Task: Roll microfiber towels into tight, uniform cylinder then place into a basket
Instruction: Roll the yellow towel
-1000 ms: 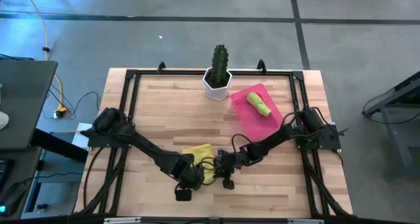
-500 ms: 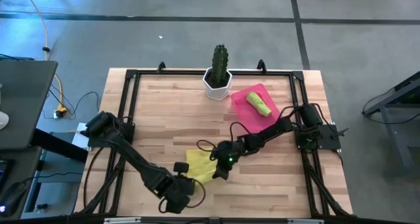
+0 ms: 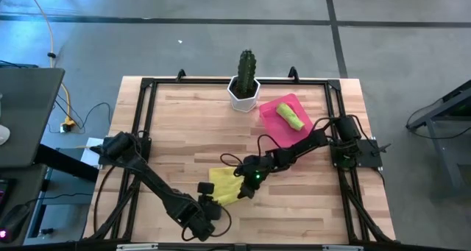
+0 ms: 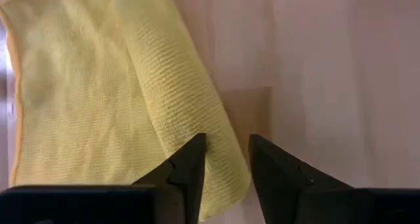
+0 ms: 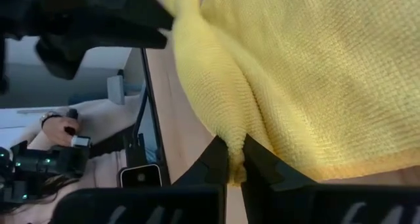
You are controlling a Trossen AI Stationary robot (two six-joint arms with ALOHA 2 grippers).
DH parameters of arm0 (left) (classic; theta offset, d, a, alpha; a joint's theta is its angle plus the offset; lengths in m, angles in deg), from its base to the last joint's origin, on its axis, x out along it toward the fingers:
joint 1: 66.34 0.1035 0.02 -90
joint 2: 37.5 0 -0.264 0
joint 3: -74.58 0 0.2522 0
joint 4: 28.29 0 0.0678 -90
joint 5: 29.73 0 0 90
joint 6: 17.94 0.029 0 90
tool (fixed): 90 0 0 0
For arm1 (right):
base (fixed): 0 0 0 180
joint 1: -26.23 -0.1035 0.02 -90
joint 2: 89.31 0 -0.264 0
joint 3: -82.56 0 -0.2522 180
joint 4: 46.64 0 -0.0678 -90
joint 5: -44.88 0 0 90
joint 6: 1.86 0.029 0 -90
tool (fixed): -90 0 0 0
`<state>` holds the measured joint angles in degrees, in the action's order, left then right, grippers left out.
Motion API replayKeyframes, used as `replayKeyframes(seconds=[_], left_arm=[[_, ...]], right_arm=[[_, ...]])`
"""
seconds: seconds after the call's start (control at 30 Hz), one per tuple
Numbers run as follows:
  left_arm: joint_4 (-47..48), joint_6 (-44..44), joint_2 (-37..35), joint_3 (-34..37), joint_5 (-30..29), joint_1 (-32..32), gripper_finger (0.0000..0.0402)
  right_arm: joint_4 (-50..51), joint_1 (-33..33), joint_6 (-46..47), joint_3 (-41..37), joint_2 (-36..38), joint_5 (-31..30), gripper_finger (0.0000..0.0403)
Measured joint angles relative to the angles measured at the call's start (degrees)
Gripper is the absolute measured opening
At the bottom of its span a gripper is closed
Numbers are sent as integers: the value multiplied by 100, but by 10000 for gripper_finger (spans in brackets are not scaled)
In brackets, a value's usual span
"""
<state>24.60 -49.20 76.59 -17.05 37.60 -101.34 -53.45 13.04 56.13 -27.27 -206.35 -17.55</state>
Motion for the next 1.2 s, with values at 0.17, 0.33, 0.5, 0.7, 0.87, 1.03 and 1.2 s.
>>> replayKeyframes(seconds=[0.17,0.33,0.5,0.7,0.87,1.03,1.2], left_arm=[[25,137,156,0,-97,136,141],[17,270,191,0,-42,322,160],[-104,384,202,22,336,515,161],[-718,319,257,317,1098,702,161],[-777,-200,264,380,1251,707,161],[-1276,-784,283,388,1905,701,161],[-1891,-969,325,396,2164,775,161]], right_arm=[[13,-36,-133,-4,1,-29,7],[16,-102,-270,-7,2,-50,7],[9,-163,-602,-15,2,-61,7],[37,-202,-1458,-24,192,-79,33],[574,-181,-2361,-39,682,-98,93],[1701,-342,-3569,-33,1293,-229,145],[1953,-1053,-4969,-22,1644,-1868,161]])
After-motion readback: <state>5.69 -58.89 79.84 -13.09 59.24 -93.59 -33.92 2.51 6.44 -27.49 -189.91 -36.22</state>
